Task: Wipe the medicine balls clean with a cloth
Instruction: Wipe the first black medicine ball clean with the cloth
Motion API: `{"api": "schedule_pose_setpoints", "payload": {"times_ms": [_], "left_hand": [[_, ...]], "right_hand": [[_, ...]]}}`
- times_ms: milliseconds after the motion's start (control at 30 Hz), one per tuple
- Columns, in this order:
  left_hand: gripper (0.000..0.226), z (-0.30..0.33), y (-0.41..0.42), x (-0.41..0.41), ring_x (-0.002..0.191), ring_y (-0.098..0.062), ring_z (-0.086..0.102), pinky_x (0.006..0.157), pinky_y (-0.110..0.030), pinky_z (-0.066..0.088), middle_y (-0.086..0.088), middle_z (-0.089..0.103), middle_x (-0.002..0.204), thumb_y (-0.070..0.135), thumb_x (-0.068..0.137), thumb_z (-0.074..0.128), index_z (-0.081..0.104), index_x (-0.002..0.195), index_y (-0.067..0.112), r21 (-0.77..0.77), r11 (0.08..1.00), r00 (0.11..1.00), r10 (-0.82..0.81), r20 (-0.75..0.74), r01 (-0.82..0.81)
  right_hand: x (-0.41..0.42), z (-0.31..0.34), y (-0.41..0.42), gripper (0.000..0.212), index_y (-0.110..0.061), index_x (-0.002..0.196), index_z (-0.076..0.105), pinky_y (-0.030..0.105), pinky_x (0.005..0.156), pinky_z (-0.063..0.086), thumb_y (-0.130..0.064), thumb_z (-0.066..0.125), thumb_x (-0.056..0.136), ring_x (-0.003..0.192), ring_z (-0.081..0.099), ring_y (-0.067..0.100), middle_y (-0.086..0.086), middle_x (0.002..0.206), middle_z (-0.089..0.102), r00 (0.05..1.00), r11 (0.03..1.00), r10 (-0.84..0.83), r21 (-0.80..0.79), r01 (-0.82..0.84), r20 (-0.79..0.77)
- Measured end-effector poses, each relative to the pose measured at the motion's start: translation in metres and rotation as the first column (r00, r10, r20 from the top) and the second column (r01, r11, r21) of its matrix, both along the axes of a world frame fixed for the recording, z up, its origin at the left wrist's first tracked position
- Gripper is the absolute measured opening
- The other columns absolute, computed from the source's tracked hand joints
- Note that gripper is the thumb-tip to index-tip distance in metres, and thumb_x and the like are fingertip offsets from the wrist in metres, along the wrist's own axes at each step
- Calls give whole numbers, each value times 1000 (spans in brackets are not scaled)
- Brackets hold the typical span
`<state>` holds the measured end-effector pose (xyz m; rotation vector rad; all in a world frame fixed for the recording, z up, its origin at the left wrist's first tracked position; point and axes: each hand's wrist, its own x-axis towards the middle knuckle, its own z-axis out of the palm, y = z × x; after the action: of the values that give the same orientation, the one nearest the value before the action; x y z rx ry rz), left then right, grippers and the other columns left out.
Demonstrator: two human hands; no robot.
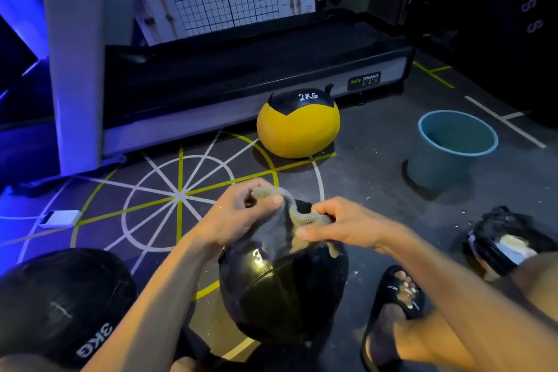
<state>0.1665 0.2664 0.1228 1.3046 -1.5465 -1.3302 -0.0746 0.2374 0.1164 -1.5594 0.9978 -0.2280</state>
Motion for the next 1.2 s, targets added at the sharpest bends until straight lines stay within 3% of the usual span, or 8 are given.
{"api": "schedule_pose_setpoints", "payload": {"times_ms": [167,267,333,533,700,900,1033,1200], "left_hand": [[27,13,-16,-13,86,-12,64,77,-28,53,-4,70,95,36,90,77,70,108,18,-83,987,977,-122,176,138],[41,-2,-16,-14,86,-15,67,76,-31,54,-2,71,97,47,83,75,67,118,26,53,970,970,239,-46,-237],[47,-22,-8,-12,94,-21,68,81,-35,54,-8,71,109,47,92,65,63,128,17,313,860,837,484,-255,-402],[76,-63,49,-33,131,-34,56,120,-53,33,-19,63,139,68,99,32,70,130,9,646,763,770,427,-473,-26],[44,-61,46,-41,122,-33,57,116,-50,36,-24,63,136,32,102,52,64,135,6,497,845,723,468,-509,-197],[25,-44,32,-20,68,-21,59,61,-30,49,-15,63,86,25,104,55,65,107,2,368,857,865,454,-214,-359],[32,-10,27,-7,93,-26,70,77,-33,56,-16,73,110,11,97,61,59,128,3,112,965,902,261,-343,-237],[19,23,19,1,86,-7,70,74,-19,52,3,76,89,-12,93,59,72,91,2,-177,969,979,147,-144,-172]], "right_hand": [[14,-2,6,26,-6,108,68,36,93,59,-24,76,91,95,74,18,5,102,77,982,988,-93,138,71,166],[17,1,8,17,-7,109,68,28,78,61,-20,68,97,93,76,18,7,102,78,939,945,-248,272,180,239],[17,4,8,22,-6,114,68,31,75,62,-21,67,97,93,76,23,12,104,78,873,892,-381,370,259,305],[18,2,10,44,-7,128,66,47,96,56,-34,64,94,110,72,33,18,117,74,775,818,-506,497,291,379],[10,-9,4,43,-14,135,62,51,101,53,-41,51,104,118,68,32,17,125,71,847,848,-413,481,223,334],[-1,-18,-2,27,-12,126,65,44,82,62,-16,62,100,108,72,29,14,123,71,864,853,-428,433,290,264],[-7,3,-7,22,-10,114,62,24,56,57,1,57,96,65,70,7,-5,85,73,783,921,-371,302,244,499],[-24,14,-19,32,-21,78,80,24,62,56,7,65,86,74,68,11,-1,83,72,763,957,-225,-9,289,606]]}}
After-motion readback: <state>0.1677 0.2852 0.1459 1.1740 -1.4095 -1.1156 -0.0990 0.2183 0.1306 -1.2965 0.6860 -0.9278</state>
